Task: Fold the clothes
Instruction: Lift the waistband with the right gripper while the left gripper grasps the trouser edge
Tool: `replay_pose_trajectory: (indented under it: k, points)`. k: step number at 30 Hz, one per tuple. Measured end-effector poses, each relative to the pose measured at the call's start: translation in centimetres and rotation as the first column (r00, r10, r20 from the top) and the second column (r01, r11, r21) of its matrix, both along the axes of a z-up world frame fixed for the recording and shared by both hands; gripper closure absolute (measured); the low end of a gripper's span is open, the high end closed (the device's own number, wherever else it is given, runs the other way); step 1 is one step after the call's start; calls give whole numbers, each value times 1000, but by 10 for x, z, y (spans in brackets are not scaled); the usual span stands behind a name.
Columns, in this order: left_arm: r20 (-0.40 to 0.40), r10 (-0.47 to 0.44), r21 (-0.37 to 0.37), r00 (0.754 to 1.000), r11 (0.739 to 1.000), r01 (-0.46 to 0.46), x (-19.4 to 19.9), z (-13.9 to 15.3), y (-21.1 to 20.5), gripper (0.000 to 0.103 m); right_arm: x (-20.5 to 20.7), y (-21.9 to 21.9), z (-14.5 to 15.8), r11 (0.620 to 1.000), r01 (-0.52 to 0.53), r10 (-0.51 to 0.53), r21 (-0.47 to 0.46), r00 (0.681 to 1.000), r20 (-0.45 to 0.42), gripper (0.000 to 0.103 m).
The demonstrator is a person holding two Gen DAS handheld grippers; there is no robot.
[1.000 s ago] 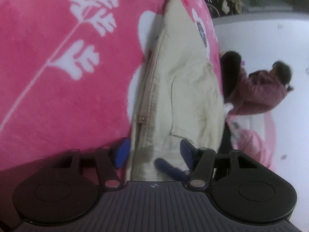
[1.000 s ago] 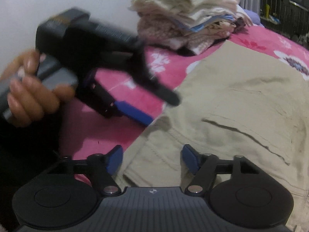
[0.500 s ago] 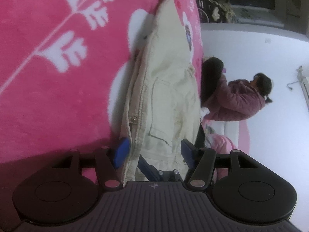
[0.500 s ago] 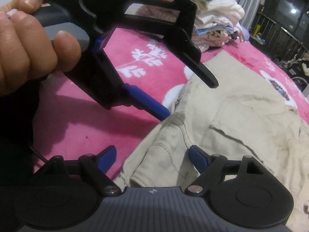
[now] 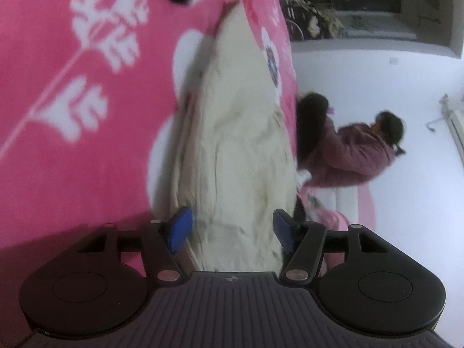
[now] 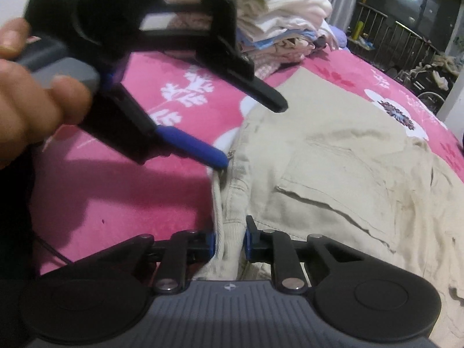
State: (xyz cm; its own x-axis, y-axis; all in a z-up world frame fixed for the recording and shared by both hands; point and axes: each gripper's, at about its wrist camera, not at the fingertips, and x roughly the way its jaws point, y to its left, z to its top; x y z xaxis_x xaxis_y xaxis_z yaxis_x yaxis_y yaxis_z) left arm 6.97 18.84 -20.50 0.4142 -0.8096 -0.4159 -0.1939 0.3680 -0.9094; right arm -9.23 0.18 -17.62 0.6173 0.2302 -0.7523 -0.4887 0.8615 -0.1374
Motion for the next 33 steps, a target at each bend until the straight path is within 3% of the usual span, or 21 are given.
replay_pose_trajectory:
  k: [7,21,25,29,31,33]
  points:
    - [23,95,107,995,990,-97,45,0,-5,41,2,-19,11,996,16,-16,90,1000,-4,86]
    - [70,132,313,989,938,-147,136,11,-36,42,-3,-61,35,964,65,-62,256,998,-21,87]
    - [69,167,319,984,931,-180,153,11,-41,43,1,-73,42,952,84,-77,294,996,-35,87]
    - [60,226,286,972,929,-234,163,8,-38,62,3,-84,48,944,92,-84,318,996,-39,87]
    - [74,227,284,971,928,-239,167,9,-43,91,4,-89,50,941,96,-88,325,995,-39,87]
    - [100,210,326,973,917,-231,168,17,-55,95,4,-96,51,936,104,-96,335,995,-39,87]
